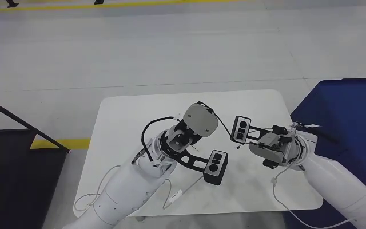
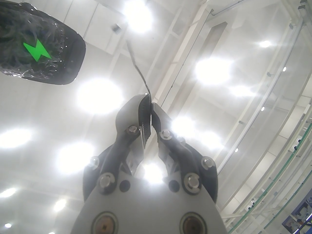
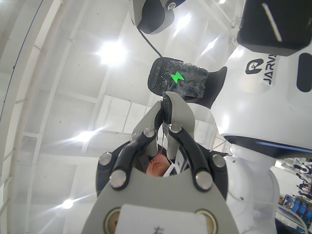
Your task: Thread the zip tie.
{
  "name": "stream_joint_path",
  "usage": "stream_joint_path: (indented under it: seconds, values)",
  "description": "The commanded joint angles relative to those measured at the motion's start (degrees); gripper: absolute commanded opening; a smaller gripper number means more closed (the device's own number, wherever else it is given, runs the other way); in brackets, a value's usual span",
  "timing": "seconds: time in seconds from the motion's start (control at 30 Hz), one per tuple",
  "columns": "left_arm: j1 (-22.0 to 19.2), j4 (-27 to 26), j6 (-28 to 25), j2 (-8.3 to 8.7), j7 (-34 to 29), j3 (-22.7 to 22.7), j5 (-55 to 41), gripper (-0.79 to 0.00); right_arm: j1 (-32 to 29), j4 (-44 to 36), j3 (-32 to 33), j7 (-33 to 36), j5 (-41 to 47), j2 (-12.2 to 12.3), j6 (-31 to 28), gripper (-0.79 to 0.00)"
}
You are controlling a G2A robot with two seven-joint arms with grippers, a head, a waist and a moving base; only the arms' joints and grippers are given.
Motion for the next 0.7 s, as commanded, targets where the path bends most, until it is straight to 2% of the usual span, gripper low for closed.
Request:
stream_joint_path:
  seconds: [0.0, 0.67]
  values:
    - [0.01, 0.03, 0.10, 0.07, -0.39, 0.07, 0.00, -0.785, -0.11, -0.03, 0.14, -0.08, -0.08, -0.12, 0.08, -0.785]
    - [-0.26, -0.95, 0.10, 1.17, -1.11, 1.46, 0.00, -0.785, -1.36, -0.16, 1.96, -1.07, -0.31, -1.33, 1.07, -0.785]
